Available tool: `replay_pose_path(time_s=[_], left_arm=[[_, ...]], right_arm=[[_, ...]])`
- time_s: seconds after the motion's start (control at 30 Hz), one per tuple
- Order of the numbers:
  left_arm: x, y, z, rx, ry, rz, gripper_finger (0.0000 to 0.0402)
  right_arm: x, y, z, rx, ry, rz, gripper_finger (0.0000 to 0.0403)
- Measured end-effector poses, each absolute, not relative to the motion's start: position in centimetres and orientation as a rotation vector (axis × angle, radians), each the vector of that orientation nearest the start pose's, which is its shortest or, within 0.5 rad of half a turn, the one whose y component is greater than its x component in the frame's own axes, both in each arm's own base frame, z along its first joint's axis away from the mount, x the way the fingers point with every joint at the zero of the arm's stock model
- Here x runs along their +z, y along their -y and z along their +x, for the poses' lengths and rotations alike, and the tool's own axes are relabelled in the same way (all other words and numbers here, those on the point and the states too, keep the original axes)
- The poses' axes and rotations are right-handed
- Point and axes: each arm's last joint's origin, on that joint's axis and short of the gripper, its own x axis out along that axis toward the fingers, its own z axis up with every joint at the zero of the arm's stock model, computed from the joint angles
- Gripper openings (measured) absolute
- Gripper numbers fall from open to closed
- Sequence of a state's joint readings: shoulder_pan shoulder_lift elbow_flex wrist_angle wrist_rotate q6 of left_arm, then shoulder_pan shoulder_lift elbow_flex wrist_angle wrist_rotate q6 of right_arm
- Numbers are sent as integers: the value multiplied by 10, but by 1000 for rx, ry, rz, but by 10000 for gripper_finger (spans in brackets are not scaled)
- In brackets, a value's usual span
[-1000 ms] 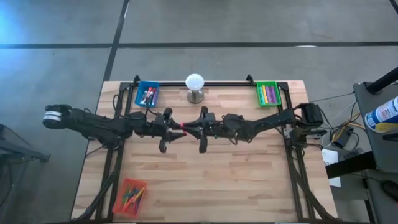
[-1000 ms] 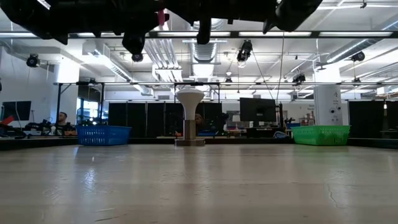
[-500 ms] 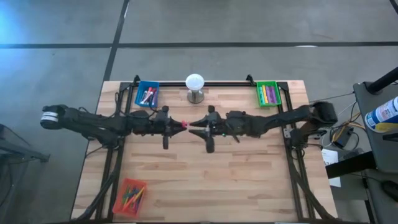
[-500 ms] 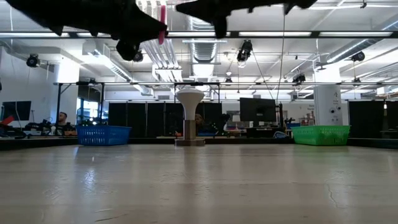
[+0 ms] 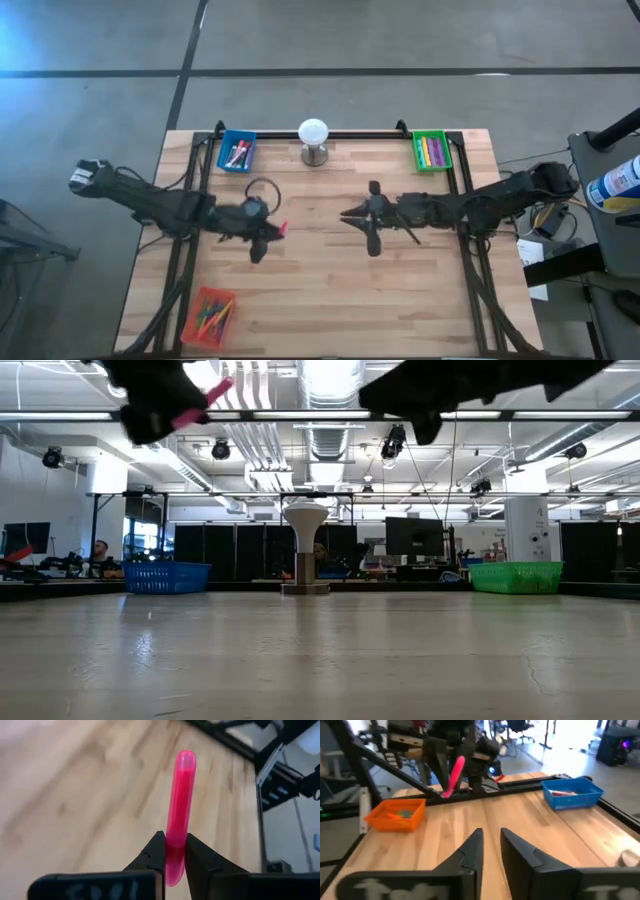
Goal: Pick & Place Markers
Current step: Put the pink pen into the orange bin
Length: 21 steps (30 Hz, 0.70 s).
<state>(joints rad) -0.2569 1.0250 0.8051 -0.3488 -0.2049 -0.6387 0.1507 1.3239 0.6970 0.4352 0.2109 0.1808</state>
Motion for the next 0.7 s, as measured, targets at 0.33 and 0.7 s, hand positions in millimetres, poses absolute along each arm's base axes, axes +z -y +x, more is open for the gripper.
replay_pose_path(time_s=[0.33, 0.7], left_arm=[[267, 113, 172, 209, -909, -744, 37], [246, 181, 137, 311, -1279, -954, 37]], right_arm=[[218, -39, 253, -44, -109, 166, 10], [215, -46, 248, -11, -111, 179, 8]])
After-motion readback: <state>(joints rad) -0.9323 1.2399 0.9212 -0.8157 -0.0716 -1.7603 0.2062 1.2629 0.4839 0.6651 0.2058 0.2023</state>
